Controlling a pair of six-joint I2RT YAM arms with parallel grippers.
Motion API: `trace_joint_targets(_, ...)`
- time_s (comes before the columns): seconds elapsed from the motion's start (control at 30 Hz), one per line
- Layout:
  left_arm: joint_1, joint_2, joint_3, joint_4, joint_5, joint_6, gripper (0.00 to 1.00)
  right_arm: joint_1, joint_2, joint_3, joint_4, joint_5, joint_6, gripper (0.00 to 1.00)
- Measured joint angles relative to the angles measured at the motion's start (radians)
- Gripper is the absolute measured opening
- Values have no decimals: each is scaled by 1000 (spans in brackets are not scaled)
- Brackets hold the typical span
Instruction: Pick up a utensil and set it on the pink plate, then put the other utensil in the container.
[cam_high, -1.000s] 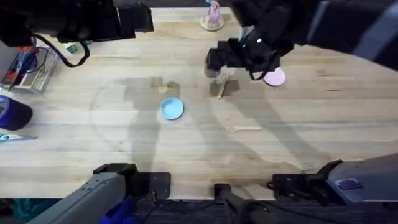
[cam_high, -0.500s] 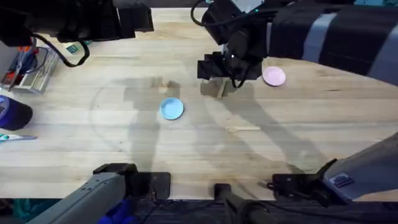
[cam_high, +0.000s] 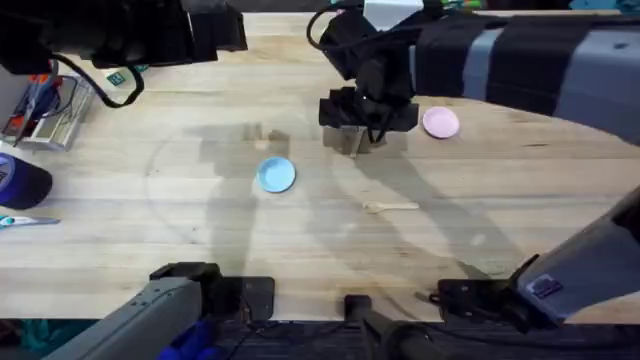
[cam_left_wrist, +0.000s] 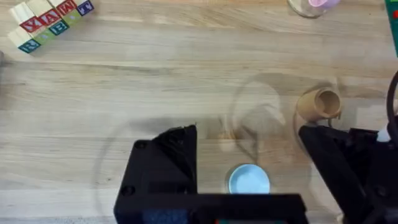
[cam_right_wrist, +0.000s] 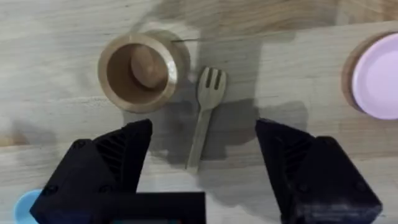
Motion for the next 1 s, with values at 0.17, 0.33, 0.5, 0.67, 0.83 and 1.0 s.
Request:
trace_joint_targets(0.17,0,0,0,0,0,0,993,0,8,-1,30,0,4,996)
trace_joint_targets(0.33,0,0,0,0,0,0,993,2,8,-33,65,-1,8,996)
trace_joint_targets(0.5,0,0,0,0,0,0,993,4,8,-85,111,-5,11,995)
trace_joint_targets(0.67,0,0,0,0,0,0,993,6,8,-100,122,-1,11,994)
trace_joint_targets(0.83,0,0,0,0,0,0,993,6,7,-103,122,4,14,800)
trace_joint_targets(1.0,0,0,0,0,0,0,993,6,7,-104,122,8,16,562)
